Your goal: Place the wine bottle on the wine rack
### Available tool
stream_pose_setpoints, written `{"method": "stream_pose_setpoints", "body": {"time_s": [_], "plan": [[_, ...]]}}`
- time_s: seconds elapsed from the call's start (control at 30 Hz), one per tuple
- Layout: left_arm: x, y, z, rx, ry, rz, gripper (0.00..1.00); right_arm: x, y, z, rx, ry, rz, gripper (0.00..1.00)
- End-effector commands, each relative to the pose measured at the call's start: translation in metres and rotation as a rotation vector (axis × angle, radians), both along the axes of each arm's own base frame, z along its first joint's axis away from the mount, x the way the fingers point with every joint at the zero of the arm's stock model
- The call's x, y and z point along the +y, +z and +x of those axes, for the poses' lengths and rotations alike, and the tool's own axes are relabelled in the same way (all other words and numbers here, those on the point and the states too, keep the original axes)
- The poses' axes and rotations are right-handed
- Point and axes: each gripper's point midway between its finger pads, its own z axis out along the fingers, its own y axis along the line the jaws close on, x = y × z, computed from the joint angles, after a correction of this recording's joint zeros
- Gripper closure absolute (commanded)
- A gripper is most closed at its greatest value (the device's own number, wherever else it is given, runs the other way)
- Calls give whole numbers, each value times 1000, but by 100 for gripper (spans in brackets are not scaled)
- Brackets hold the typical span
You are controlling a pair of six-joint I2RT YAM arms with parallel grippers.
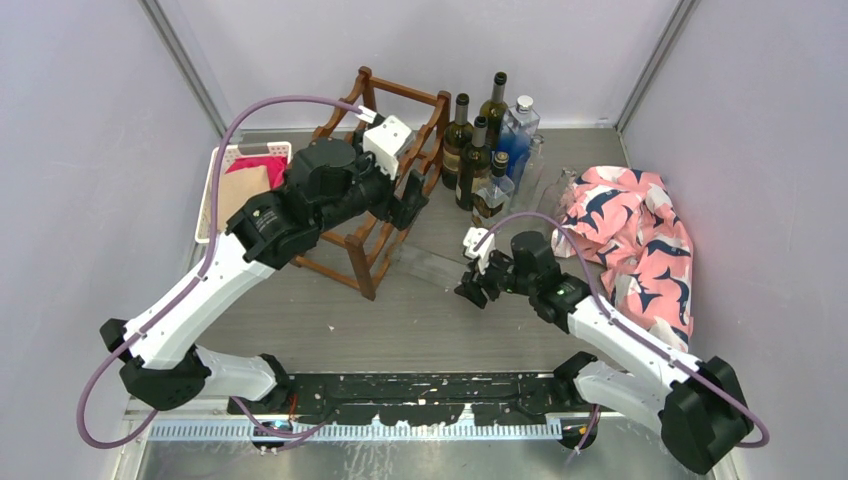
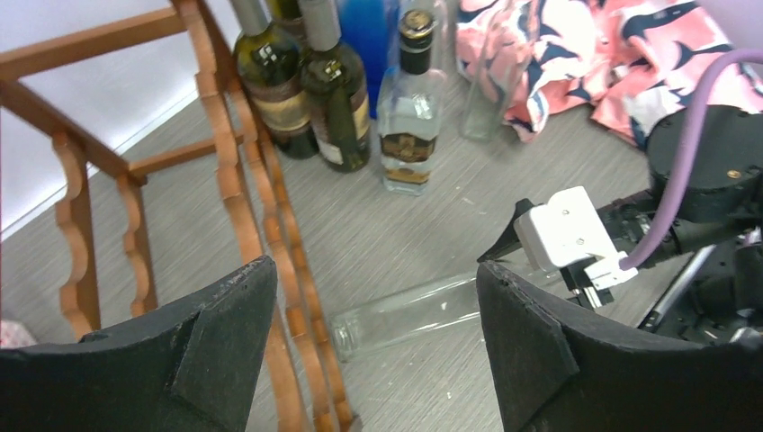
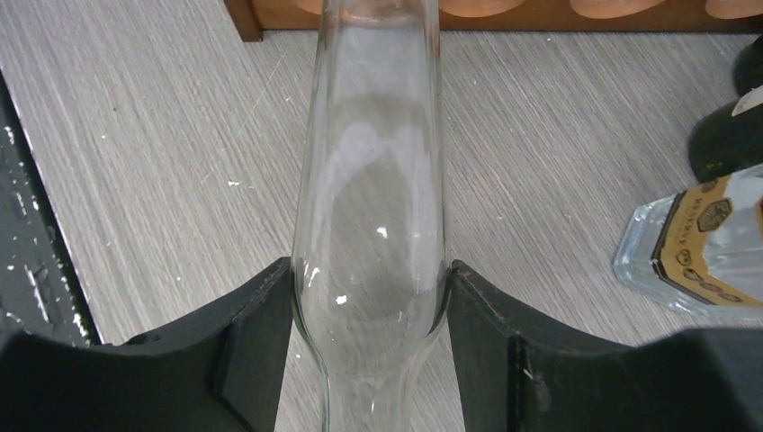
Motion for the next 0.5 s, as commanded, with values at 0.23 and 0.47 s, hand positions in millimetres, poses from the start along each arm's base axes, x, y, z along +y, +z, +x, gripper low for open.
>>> {"method": "stream_pose_setpoints", "body": {"time_s": [0.23, 0.47], "plan": [[27, 11, 13, -67, 109, -26, 20, 37, 51, 33, -192, -45, 183, 99], [37, 6, 19, -85, 159, -33, 20, 53, 43, 30, -173, -13, 211, 99]]}}
